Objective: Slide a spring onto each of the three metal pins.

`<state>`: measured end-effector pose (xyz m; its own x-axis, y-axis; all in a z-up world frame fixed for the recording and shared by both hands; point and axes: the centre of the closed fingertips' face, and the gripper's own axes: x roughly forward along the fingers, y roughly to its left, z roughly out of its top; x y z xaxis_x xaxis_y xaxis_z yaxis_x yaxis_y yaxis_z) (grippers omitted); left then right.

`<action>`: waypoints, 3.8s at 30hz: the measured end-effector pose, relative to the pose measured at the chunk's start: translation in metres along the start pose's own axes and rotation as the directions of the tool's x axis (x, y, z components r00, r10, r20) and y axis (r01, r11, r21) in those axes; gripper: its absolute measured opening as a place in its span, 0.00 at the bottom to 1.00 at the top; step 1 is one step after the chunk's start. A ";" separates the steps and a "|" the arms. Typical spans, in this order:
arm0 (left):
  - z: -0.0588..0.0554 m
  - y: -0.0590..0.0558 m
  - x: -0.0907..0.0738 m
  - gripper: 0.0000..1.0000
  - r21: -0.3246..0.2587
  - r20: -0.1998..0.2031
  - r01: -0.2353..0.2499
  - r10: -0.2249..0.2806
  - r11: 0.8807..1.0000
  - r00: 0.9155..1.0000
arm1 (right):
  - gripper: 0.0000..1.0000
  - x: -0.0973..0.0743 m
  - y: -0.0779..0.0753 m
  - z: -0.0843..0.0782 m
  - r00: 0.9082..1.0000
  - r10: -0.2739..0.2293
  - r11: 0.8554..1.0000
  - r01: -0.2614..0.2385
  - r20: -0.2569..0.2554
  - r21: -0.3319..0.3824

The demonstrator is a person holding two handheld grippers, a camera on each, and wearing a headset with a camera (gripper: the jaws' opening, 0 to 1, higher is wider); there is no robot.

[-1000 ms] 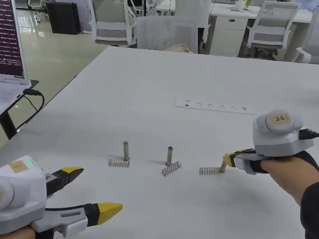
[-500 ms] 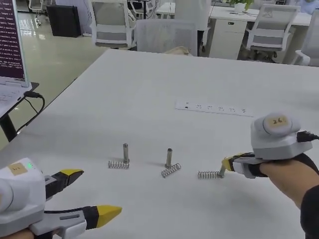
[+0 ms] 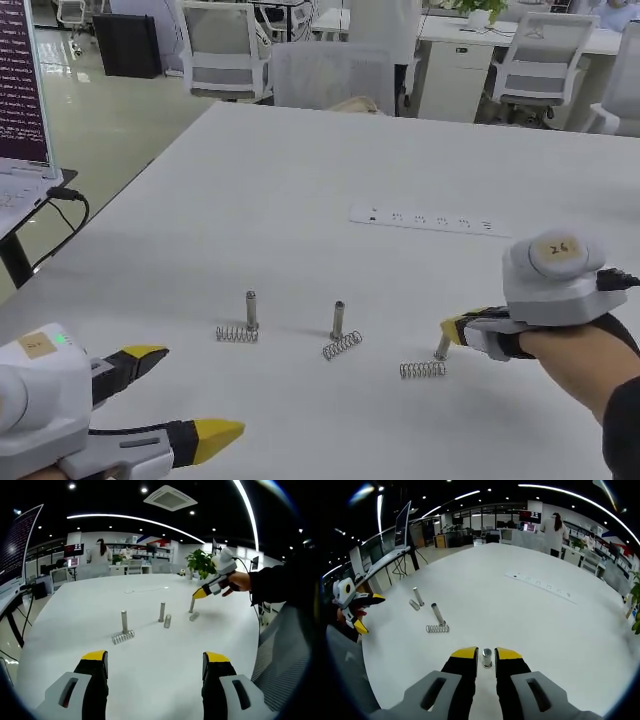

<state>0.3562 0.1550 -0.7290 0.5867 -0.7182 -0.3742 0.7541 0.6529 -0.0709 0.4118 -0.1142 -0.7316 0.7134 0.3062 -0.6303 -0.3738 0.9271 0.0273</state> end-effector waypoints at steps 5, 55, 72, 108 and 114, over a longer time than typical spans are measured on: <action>-0.001 -0.001 0.001 0.74 -0.003 0.001 0.001 -0.001 1.000 1.000 | 0.11 -0.020 -0.006 0.000 1.000 -0.015 0.999 0.015 0.026 -0.028; 0.000 -0.006 -0.001 0.72 0.000 -0.005 0.008 -0.008 1.000 1.000 | 0.10 -0.036 0.067 -0.114 0.909 0.254 0.868 -0.365 -0.330 -0.336; 0.008 -0.023 0.000 0.69 0.069 -0.030 0.081 -0.080 0.994 0.996 | 0.09 -0.038 0.072 -0.096 0.921 0.267 0.868 -0.358 -0.285 -0.345; 0.059 -0.102 0.035 0.52 0.311 -0.073 0.376 -0.373 0.873 0.925 | 0.08 -0.068 0.131 -0.010 0.903 0.392 0.798 -0.429 -0.176 -0.424; 0.064 -0.108 0.041 0.44 0.357 -0.069 0.388 -0.391 0.850 0.918 | 0.08 -0.071 0.143 0.001 0.895 0.412 0.780 -0.443 -0.170 -0.442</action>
<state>0.3173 0.0397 -0.6776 0.2235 -0.8978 -0.3795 0.9739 0.1900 0.1242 0.3083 -0.0031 -0.6828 0.3836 0.6192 -0.6851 -0.8696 0.4919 -0.0424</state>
